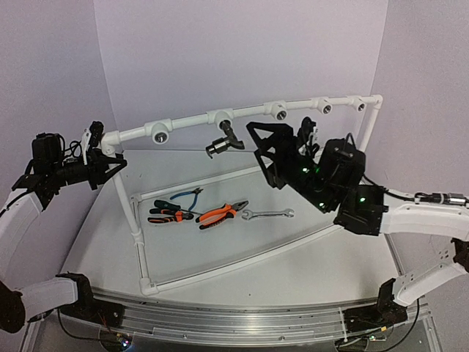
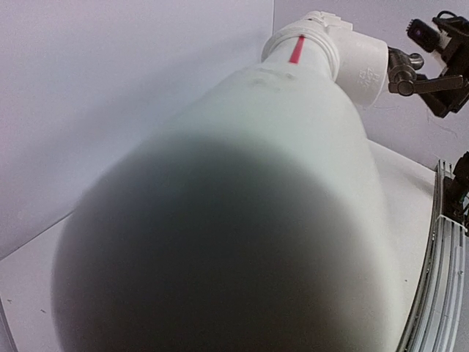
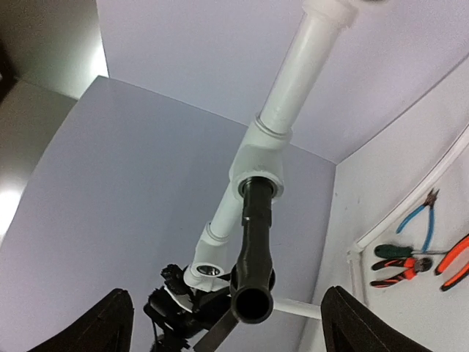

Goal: Install the water faucets

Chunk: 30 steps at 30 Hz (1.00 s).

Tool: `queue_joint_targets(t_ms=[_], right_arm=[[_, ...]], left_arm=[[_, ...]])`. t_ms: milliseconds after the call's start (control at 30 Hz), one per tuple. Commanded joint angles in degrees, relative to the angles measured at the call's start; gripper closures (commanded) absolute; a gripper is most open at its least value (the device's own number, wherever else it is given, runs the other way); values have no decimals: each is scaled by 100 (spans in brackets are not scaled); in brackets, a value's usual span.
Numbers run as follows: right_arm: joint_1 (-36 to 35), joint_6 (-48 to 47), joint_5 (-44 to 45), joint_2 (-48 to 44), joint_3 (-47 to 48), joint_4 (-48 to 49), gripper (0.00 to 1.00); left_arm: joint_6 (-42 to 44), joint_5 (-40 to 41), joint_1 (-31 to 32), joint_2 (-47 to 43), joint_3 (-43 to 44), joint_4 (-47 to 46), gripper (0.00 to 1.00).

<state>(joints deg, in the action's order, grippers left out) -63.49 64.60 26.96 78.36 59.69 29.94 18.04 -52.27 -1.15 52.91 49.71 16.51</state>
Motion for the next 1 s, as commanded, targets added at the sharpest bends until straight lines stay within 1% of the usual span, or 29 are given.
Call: queue_joint_targets(t_ms=[0,67,100,167,233,300,333,367,400,467,533,600,667,833,967], right_arm=[[-37,-1844,42,-869,904,-2795,12],[-75,-2886,380,-886,1677,-4717,14],[-137,-3424,558,-806,2062,-5286,15],[-353,-4871,1054,-550,2629,-5909,17],[-807,-7012,1862,-198,3022,-6070,15],[-1125,-8974,2511,46,3109,-5808,12],[-1216,-9987,2746,116,2915,-5264,10],[-1266,-11018,2688,118,2657,-4763,9],[-1298,-12104,2442,88,2361,-4028,7],[-1306,-13385,2000,151,1989,-2786,4],[-1299,-14444,2044,472,2182,-2459,4],[-1299,-15205,2101,824,2416,-2347,4],[-1231,-15452,2019,993,2560,-2340,6],[-942,-15633,1982,1184,2557,-2533,14],[-771,-15754,1943,1372,2609,-2580,25]], left_arm=[[273,-615,308,174,-191,120,100],[270,-611,308,187,-192,103,100],[269,-614,308,186,-188,90,100],[267,-618,308,186,-175,81,100],[272,-617,308,187,-153,85,100],[272,-592,308,180,-129,101,100],[276,-585,308,173,-119,121,100],[285,-578,305,168,-105,143,100],[300,-562,306,165,-92,164,100],[318,-528,308,156,-65,207,100],[334,-495,308,150,-27,253,100],[351,-478,310,151,-10,287,100],[349,-464,308,154,-8,284,100],[324,-477,308,195,14,241,100],[333,-471,307,225,53,238,100]])
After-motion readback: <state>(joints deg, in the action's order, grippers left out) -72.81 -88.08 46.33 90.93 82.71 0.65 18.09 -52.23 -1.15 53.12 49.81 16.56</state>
